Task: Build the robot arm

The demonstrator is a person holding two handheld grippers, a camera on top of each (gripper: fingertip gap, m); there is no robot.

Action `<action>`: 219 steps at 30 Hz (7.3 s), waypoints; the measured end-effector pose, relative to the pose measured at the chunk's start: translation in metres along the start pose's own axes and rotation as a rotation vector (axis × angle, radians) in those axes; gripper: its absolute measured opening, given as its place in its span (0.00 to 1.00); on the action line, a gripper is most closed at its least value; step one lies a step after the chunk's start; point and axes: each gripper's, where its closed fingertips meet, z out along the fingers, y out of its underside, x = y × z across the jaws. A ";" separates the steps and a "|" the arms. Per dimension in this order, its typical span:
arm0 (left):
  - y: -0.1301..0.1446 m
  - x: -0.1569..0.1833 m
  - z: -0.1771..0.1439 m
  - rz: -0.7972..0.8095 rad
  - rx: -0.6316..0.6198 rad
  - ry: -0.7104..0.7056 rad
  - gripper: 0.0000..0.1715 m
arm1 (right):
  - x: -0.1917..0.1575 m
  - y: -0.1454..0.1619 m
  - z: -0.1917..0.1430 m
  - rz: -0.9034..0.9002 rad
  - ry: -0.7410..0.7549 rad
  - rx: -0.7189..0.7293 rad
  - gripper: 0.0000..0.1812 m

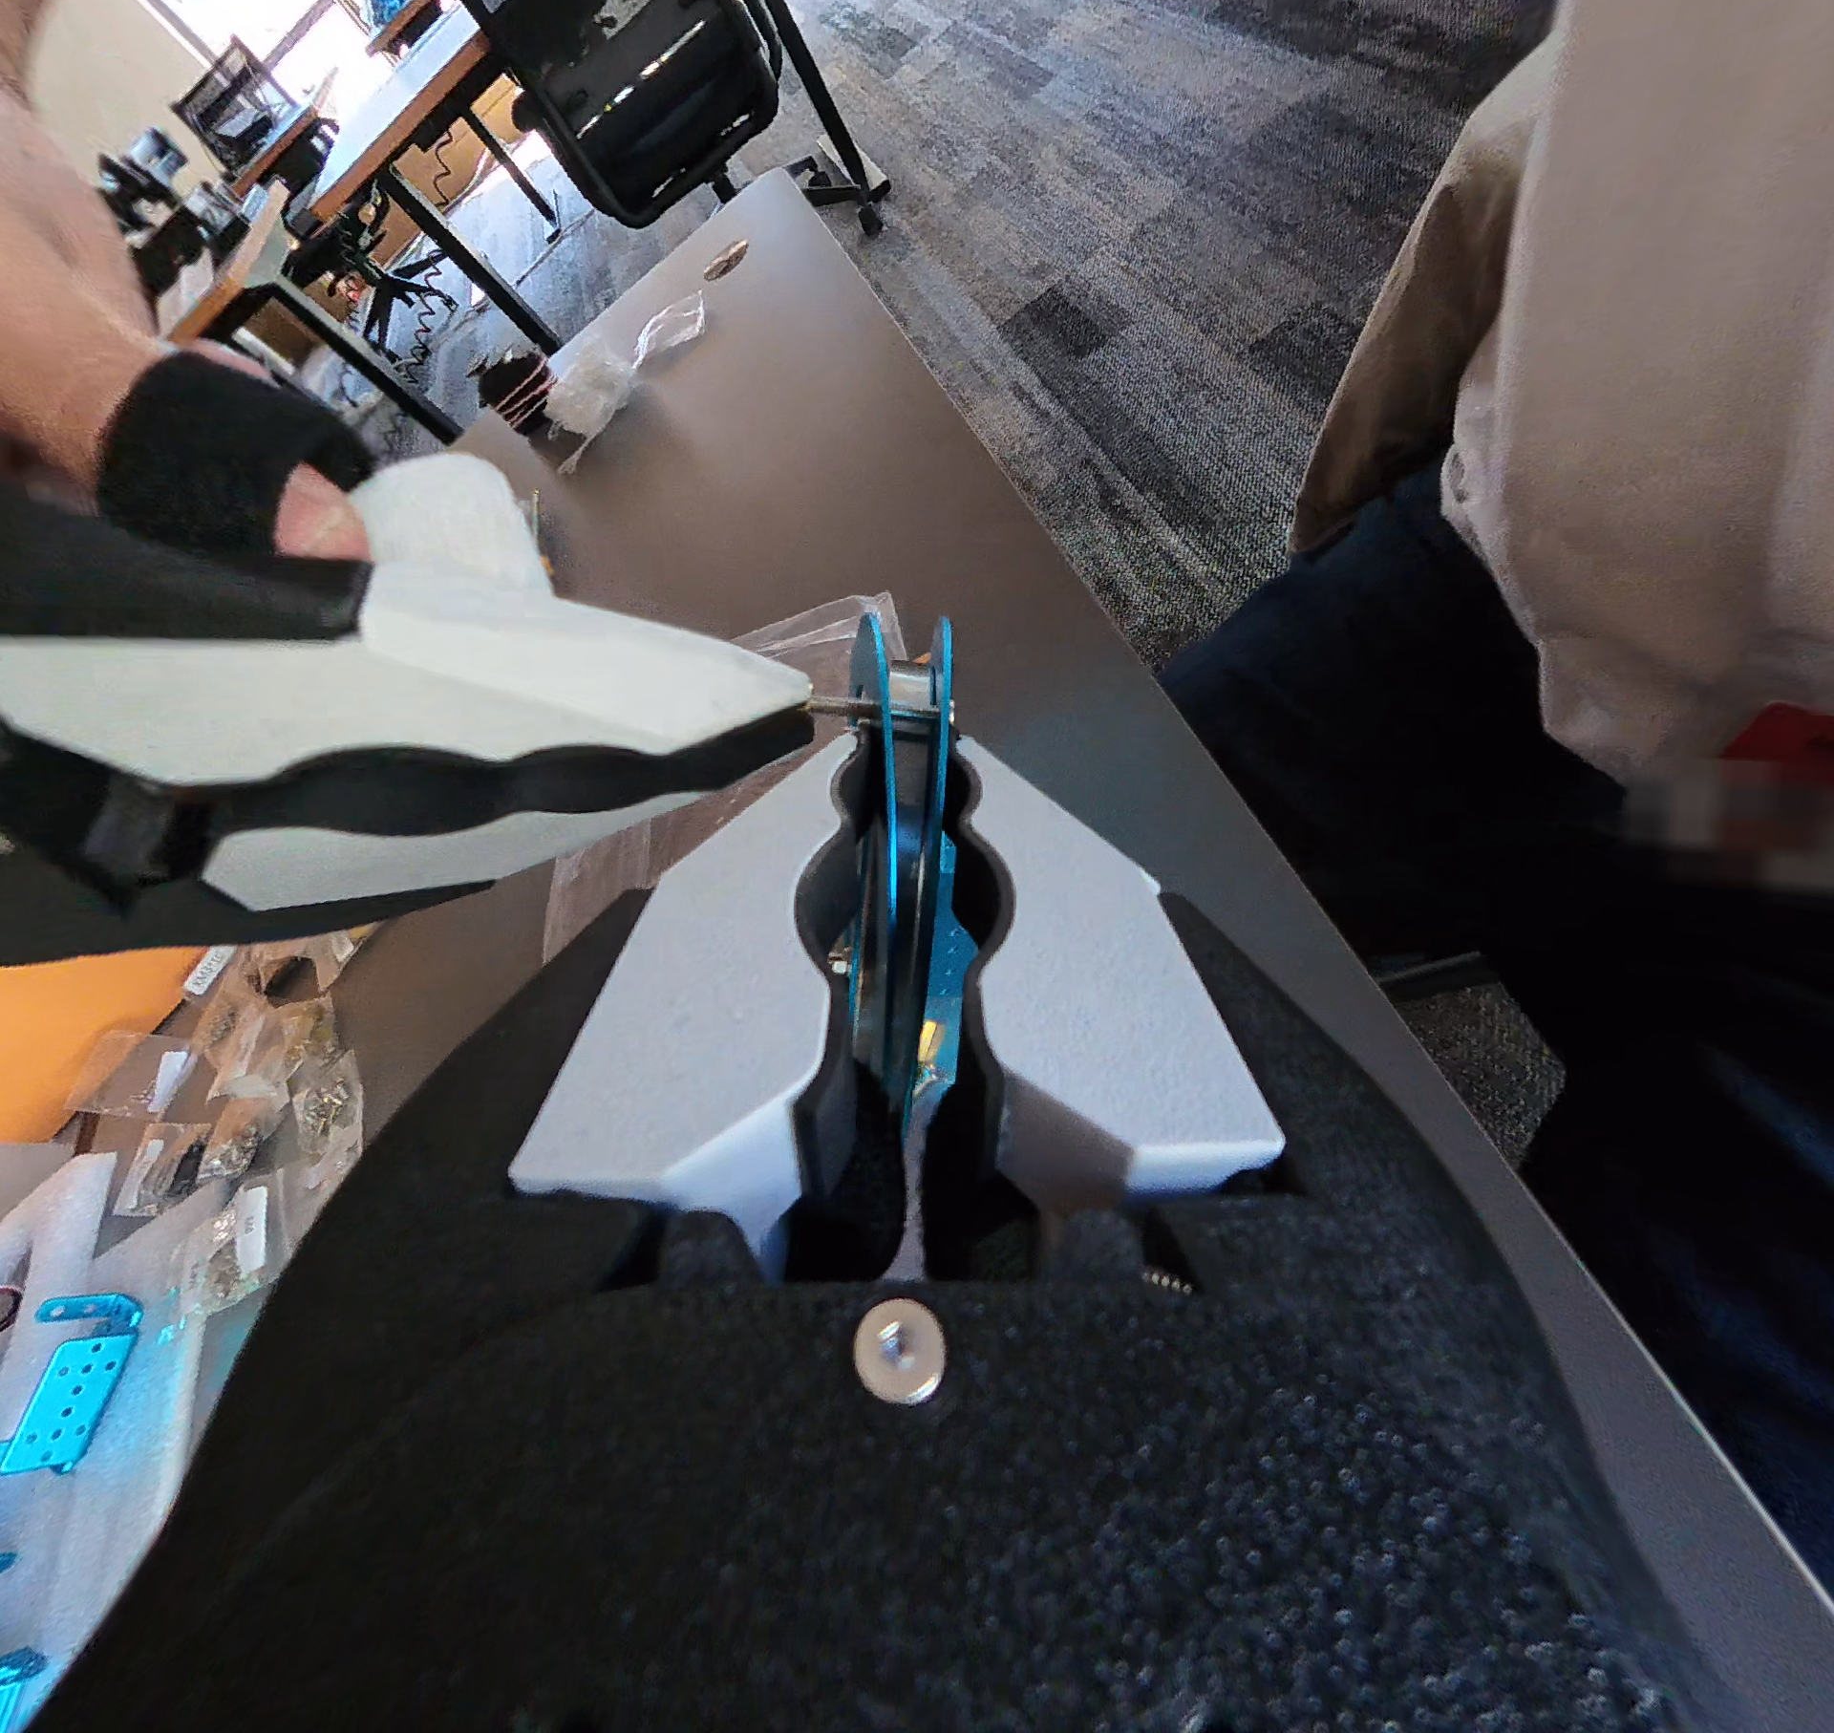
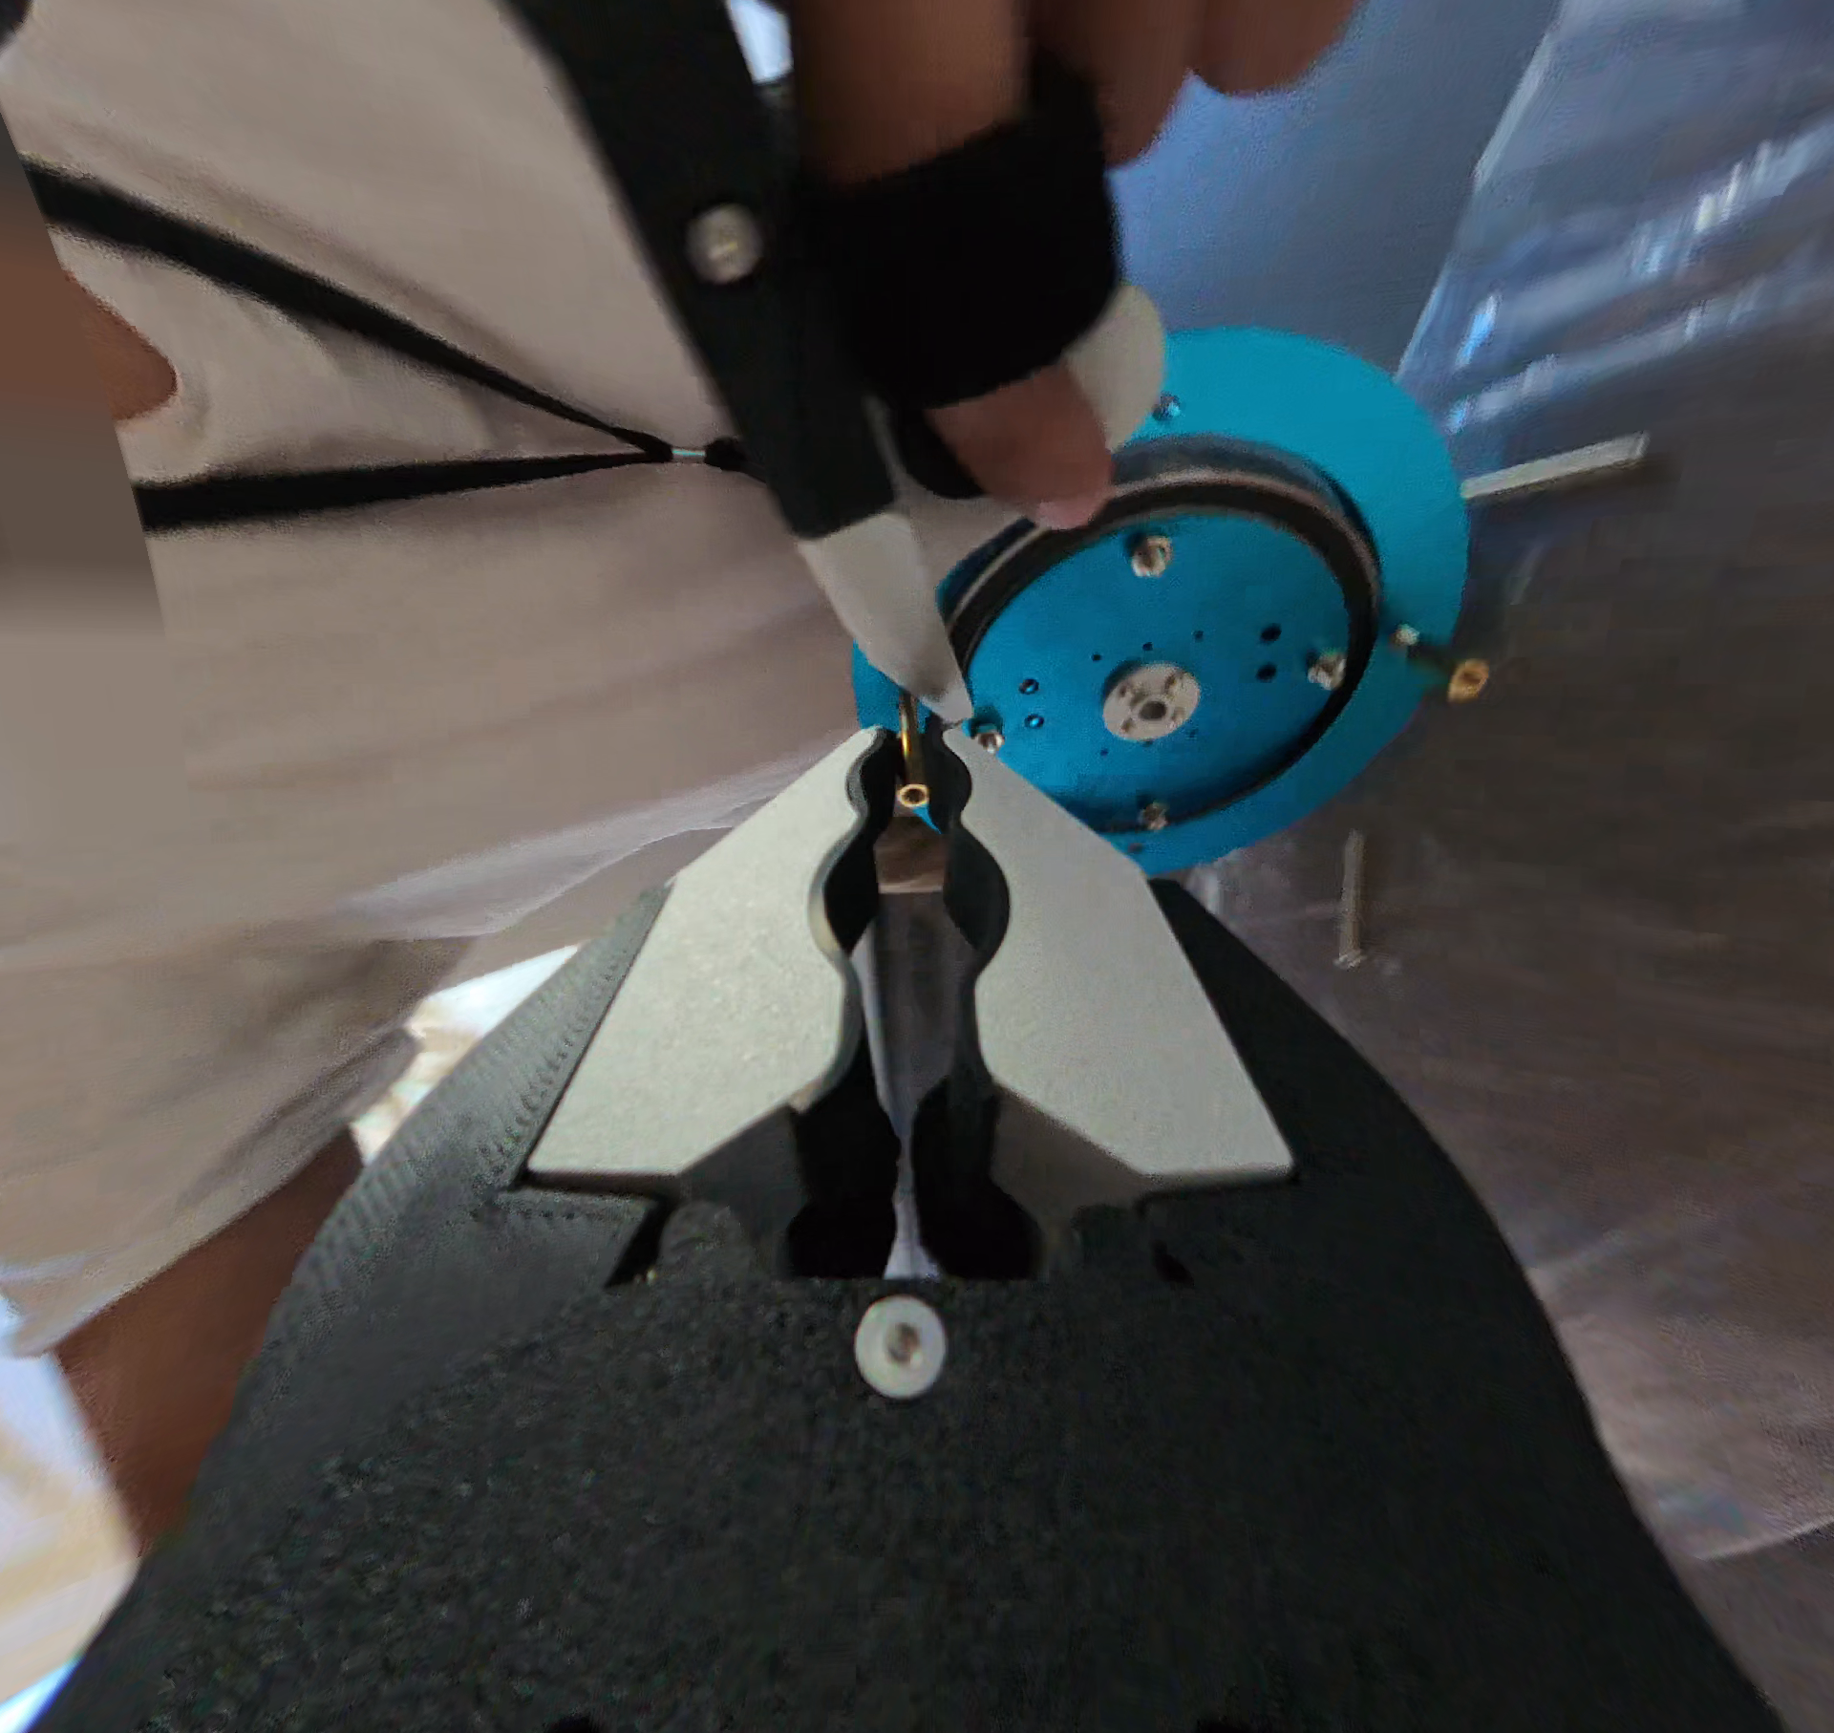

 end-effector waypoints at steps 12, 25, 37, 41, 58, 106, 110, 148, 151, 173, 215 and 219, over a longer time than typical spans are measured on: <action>-0.002 0.006 0.003 0.038 -0.010 -0.015 0.07 | 0.009 0.014 0.014 0.687 0.037 -0.200 0.00; 0.000 -0.003 -0.004 -0.069 0.062 0.019 0.07 | -0.018 -0.005 -0.017 -0.896 0.230 0.564 0.14; 0.001 -0.007 -0.009 -0.160 0.141 0.089 0.08 | -0.002 -0.005 -0.012 -1.471 0.233 0.552 0.11; 0.000 -0.007 -0.009 -0.188 0.174 0.108 0.08 | 0.006 -0.008 -0.008 -1.558 0.243 0.496 0.09; 0.002 -0.010 -0.012 -0.196 0.167 0.106 0.08 | 0.008 -0.014 -0.013 -1.375 0.164 0.474 0.02; -0.001 -0.009 -0.013 -0.167 0.121 0.044 0.09 | 0.002 -0.009 -0.012 0.060 -0.200 0.240 0.05; -0.001 -0.008 -0.013 -0.164 0.120 0.045 0.09 | -0.003 -0.003 -0.017 -0.228 -0.148 0.234 0.13; 0.003 -0.023 -0.021 -0.386 0.276 0.127 0.09 | 0.012 -0.021 -0.032 -1.413 0.017 0.462 0.03; 0.003 -0.024 -0.021 -0.391 0.279 0.125 0.09 | 0.013 -0.021 -0.032 -1.417 0.021 0.421 0.03; 0.007 -0.030 -0.022 -0.324 0.190 0.036 0.08 | 0.017 -0.019 -0.035 0.344 -0.251 0.042 0.04; 0.010 -0.032 -0.026 -0.355 0.207 0.056 0.08 | 0.017 -0.024 -0.034 0.183 -0.399 -0.010 0.03; 0.010 -0.032 -0.025 -0.360 0.210 0.056 0.08 | 0.017 -0.022 -0.034 0.182 -0.343 -0.016 0.03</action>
